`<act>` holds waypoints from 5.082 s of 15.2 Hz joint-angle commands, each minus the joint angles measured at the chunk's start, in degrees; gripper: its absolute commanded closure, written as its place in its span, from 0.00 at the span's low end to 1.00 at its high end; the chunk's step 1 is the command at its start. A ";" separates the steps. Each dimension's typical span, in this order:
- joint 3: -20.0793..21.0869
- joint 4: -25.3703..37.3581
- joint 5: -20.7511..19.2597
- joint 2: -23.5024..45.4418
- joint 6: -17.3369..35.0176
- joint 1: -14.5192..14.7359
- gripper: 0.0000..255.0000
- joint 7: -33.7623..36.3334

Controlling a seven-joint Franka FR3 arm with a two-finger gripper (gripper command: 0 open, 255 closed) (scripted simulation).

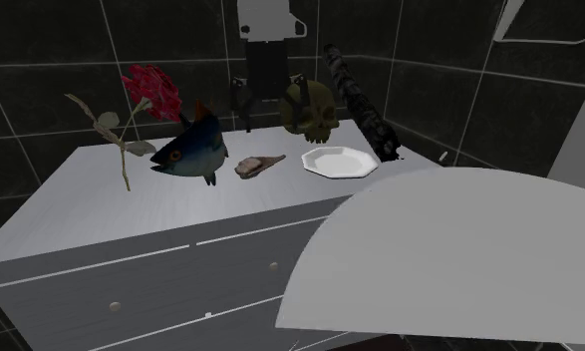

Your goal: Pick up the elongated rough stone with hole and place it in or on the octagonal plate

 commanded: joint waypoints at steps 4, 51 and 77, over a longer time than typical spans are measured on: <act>-0.85 12.39 0.82 9.77 -0.14 -0.56 0.00 -0.98; 2.27 -7.54 2.65 10.33 24.15 2.90 0.00 21.78; 2.01 -4.66 2.65 9.09 20.04 3.15 1.00 21.83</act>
